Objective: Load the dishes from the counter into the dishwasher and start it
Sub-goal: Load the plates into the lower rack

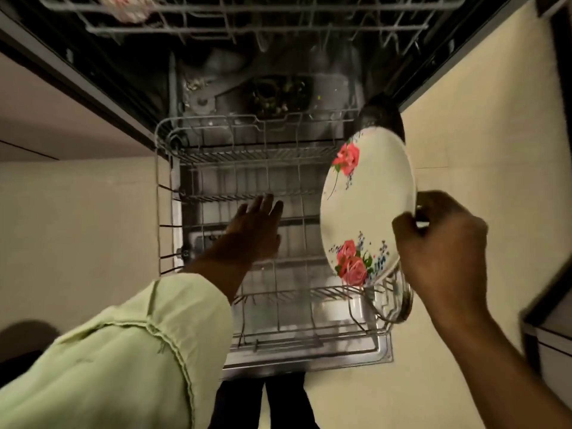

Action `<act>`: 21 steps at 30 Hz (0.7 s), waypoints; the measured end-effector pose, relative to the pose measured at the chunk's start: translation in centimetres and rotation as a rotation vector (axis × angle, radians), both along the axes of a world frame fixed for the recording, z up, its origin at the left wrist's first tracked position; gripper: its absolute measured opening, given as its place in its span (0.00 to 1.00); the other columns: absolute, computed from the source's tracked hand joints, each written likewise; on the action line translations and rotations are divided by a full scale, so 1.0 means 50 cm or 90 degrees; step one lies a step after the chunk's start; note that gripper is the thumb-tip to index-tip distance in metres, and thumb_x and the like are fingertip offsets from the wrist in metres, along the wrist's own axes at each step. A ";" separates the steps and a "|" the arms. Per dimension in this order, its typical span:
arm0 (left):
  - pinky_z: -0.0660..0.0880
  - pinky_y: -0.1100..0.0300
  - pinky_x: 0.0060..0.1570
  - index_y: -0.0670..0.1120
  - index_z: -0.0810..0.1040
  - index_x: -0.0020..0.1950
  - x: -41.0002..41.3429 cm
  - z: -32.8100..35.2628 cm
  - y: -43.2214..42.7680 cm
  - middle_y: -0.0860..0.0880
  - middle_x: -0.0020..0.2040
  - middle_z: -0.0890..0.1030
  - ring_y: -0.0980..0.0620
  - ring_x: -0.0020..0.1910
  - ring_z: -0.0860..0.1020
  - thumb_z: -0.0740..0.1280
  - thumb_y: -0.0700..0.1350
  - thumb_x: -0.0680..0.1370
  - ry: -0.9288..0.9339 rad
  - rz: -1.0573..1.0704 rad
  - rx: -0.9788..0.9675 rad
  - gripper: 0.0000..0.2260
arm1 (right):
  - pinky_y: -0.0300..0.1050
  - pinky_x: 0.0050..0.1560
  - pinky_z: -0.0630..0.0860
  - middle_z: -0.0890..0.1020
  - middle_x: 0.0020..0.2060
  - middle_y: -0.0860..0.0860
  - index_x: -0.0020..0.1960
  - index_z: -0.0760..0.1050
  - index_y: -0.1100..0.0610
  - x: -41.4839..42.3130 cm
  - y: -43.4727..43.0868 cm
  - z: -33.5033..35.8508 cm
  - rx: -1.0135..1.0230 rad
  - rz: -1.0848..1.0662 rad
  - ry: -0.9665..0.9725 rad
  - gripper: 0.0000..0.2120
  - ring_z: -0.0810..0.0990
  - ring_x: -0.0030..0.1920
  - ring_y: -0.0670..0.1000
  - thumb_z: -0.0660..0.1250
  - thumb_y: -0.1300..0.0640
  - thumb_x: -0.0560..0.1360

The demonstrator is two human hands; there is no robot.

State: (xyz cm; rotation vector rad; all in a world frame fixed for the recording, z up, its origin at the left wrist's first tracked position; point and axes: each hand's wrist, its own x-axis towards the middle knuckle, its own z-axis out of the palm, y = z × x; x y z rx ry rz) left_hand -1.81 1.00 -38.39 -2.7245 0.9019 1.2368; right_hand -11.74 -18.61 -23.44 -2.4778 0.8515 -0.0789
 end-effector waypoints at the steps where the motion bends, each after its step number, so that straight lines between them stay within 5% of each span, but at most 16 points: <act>1: 0.48 0.46 0.78 0.45 0.45 0.81 0.013 -0.023 -0.017 0.43 0.81 0.42 0.43 0.80 0.45 0.60 0.51 0.82 -0.008 -0.001 0.001 0.34 | 0.26 0.33 0.61 0.84 0.40 0.60 0.46 0.78 0.64 0.022 -0.017 -0.012 -0.040 0.012 -0.011 0.06 0.80 0.35 0.55 0.66 0.61 0.75; 8: 0.43 0.50 0.77 0.45 0.43 0.81 0.038 -0.138 -0.106 0.44 0.81 0.39 0.44 0.80 0.42 0.61 0.43 0.81 -0.023 -0.003 0.020 0.35 | 0.37 0.39 0.63 0.84 0.45 0.62 0.53 0.79 0.64 0.149 -0.116 -0.076 -0.185 0.022 -0.018 0.12 0.81 0.42 0.63 0.65 0.57 0.75; 13: 0.42 0.50 0.78 0.44 0.36 0.80 0.033 -0.165 -0.122 0.42 0.80 0.35 0.44 0.80 0.39 0.63 0.43 0.80 -0.002 -0.013 0.054 0.40 | 0.42 0.41 0.70 0.83 0.47 0.61 0.54 0.78 0.64 0.185 -0.136 -0.116 -0.175 0.043 -0.005 0.12 0.81 0.43 0.61 0.65 0.56 0.76; 17: 0.44 0.50 0.78 0.43 0.35 0.80 0.035 -0.160 -0.126 0.41 0.80 0.36 0.42 0.80 0.40 0.68 0.48 0.77 0.005 -0.045 0.084 0.47 | 0.41 0.41 0.68 0.82 0.46 0.61 0.52 0.76 0.64 0.199 -0.134 -0.135 -0.183 0.055 0.002 0.11 0.81 0.43 0.60 0.65 0.56 0.76; 21: 0.46 0.47 0.78 0.41 0.35 0.79 0.053 -0.157 -0.138 0.39 0.79 0.36 0.40 0.79 0.41 0.70 0.57 0.75 0.004 -0.099 0.145 0.51 | 0.51 0.45 0.78 0.83 0.48 0.62 0.53 0.77 0.64 0.217 -0.128 -0.130 -0.202 0.074 -0.024 0.14 0.82 0.45 0.65 0.66 0.53 0.76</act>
